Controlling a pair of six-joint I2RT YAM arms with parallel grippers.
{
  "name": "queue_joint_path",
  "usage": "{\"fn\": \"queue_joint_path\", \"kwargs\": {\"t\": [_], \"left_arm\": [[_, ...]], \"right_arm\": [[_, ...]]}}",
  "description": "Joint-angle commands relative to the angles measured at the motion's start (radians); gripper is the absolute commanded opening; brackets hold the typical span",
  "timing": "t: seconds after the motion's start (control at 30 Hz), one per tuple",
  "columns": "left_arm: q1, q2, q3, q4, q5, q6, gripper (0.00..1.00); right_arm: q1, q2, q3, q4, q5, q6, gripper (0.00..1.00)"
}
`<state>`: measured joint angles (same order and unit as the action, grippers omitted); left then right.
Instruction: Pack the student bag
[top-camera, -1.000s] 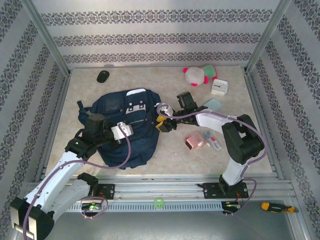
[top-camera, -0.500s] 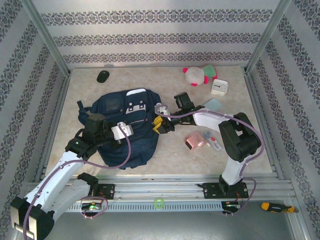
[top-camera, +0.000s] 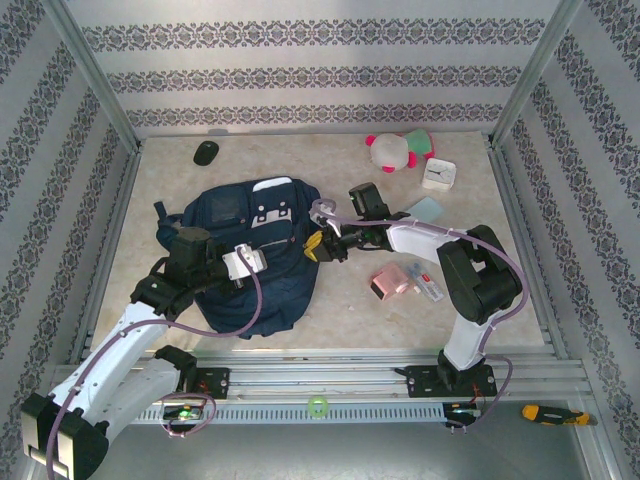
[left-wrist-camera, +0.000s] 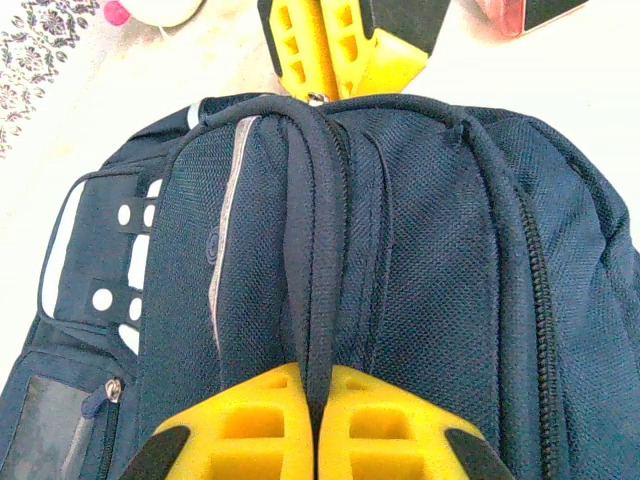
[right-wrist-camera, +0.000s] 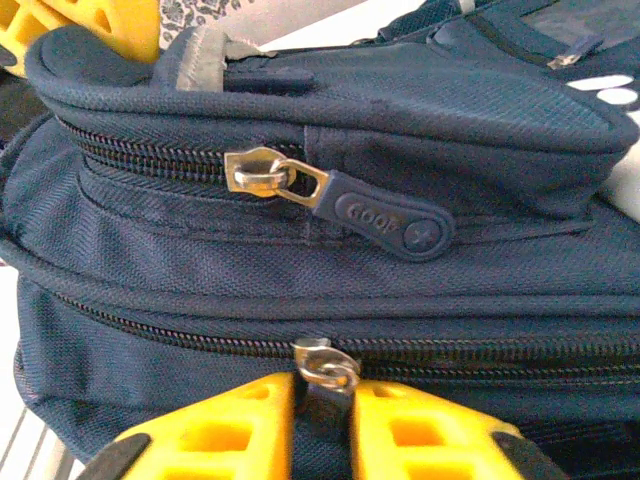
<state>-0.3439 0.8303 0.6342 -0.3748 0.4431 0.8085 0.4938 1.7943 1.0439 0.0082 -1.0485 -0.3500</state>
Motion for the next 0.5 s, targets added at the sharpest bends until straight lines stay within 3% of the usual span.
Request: {"fn": "queue_joint_path", "kwargs": {"t": [0.0, 0.27, 0.47], "left_arm": [[0.008, -0.005, 0.022, 0.073, 0.025, 0.020, 0.00], [0.009, 0.006, 0.012, 0.080, -0.043, 0.023, 0.00], [0.008, 0.017, 0.005, 0.103, -0.094, 0.003, 0.00]], "right_arm": [[-0.001, -0.015, -0.021, 0.050, -0.045, 0.048, 0.14], [-0.010, -0.057, -0.067, 0.080, -0.031, 0.102, 0.00], [-0.004, -0.111, -0.111, 0.131, 0.023, 0.171, 0.00]]}}
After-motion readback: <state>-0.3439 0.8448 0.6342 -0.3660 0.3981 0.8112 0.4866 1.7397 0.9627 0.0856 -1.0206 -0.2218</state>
